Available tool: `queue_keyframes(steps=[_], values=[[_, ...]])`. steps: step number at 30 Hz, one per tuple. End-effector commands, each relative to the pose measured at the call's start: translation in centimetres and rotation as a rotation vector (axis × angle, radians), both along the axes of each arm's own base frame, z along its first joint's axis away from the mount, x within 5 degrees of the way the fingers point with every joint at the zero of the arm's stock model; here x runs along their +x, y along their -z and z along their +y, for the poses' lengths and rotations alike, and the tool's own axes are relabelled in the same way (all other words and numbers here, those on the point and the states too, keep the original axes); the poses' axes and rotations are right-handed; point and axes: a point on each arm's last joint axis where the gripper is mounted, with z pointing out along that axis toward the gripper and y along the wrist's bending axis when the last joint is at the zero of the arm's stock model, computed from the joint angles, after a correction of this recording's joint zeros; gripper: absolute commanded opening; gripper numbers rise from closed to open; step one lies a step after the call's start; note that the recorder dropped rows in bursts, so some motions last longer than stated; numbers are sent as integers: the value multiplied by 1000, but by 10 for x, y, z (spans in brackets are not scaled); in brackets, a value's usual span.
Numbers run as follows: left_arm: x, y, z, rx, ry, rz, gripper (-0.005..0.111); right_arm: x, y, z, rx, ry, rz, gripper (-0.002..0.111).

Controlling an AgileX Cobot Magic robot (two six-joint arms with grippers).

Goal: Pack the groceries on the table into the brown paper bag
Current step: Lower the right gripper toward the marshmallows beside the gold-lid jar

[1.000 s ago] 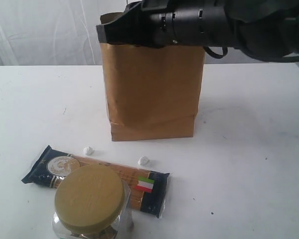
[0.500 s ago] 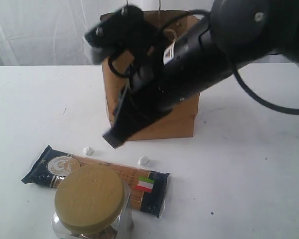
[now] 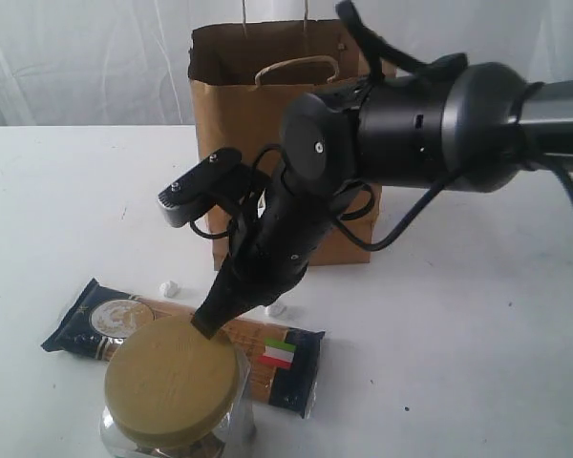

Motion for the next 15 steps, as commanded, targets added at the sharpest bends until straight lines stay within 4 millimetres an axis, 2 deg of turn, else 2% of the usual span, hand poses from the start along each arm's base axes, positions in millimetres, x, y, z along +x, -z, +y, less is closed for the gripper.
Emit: queue_keyframes(steps=[1, 4, 8, 15], values=[[0, 1, 0, -10, 5, -1, 0, 7, 16, 5, -12, 10, 10, 4], [0, 1, 0, -10, 5, -1, 0, 7, 25, 6, -29, 36, 45, 15], [0, 1, 0, -10, 5, -1, 0, 9, 26, 7, -10, 91, 56, 28], [0, 1, 0, -10, 5, -1, 0, 12, 31, 11, 68, 312, 135, 30]])
